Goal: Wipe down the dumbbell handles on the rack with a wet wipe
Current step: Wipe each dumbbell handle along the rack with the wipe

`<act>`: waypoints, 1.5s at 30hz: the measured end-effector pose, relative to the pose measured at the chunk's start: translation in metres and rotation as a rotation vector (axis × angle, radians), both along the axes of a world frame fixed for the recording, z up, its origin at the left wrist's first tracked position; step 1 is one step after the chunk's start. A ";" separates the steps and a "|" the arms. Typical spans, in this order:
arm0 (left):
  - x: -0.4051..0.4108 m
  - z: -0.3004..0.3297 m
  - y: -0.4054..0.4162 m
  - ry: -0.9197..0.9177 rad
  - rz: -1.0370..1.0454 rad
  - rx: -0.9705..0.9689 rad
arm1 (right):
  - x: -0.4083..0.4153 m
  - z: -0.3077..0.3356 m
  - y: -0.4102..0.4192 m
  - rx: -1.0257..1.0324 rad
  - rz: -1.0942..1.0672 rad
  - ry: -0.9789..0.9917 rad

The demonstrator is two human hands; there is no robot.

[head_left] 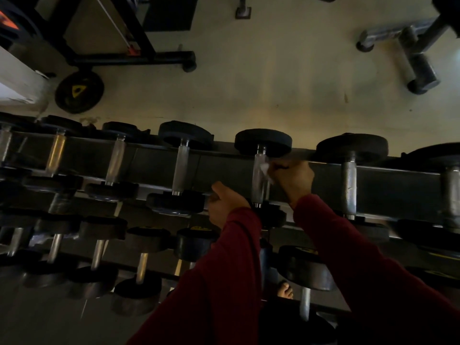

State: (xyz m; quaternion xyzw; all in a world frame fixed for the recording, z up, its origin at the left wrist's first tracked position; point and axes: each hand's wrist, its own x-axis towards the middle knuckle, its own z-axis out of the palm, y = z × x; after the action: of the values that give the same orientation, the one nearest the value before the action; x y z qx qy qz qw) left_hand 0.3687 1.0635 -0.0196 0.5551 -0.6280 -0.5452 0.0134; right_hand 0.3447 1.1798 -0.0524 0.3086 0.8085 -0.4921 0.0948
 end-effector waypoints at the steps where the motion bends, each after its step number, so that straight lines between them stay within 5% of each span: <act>1: 0.000 0.000 0.000 0.005 0.005 0.006 | 0.011 0.000 0.000 -0.062 0.020 -0.058; 7: 0.000 -0.001 0.001 -0.007 -0.001 -0.018 | 0.034 0.001 0.000 -0.334 -0.097 -0.082; 14: 0.001 0.000 0.000 0.003 -0.007 -0.008 | -0.009 0.007 0.004 -0.137 -0.125 0.047; 21: 0.001 0.002 0.001 0.003 -0.005 -0.019 | 0.047 0.008 -0.011 -0.016 0.201 0.099; 29: -0.001 -0.002 0.001 0.007 0.012 -0.026 | -0.008 0.006 -0.008 0.695 0.772 0.462; 37: 0.001 0.003 -0.001 -0.019 -0.034 -0.066 | 0.001 0.001 0.013 0.794 1.433 0.603; 41: 0.000 0.000 -0.002 -0.036 -0.054 -0.093 | -0.036 0.015 0.007 1.092 1.400 0.553; 45: 0.001 -0.002 -0.002 -0.021 -0.045 -0.077 | -0.031 0.014 -0.004 1.149 1.454 0.465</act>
State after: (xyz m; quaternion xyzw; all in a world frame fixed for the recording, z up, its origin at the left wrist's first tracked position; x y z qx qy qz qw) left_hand 0.3696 1.0615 -0.0212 0.5455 -0.6610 -0.5150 0.0161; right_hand 0.3137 1.1760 -0.0386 -0.3755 0.9189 0.1105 0.0483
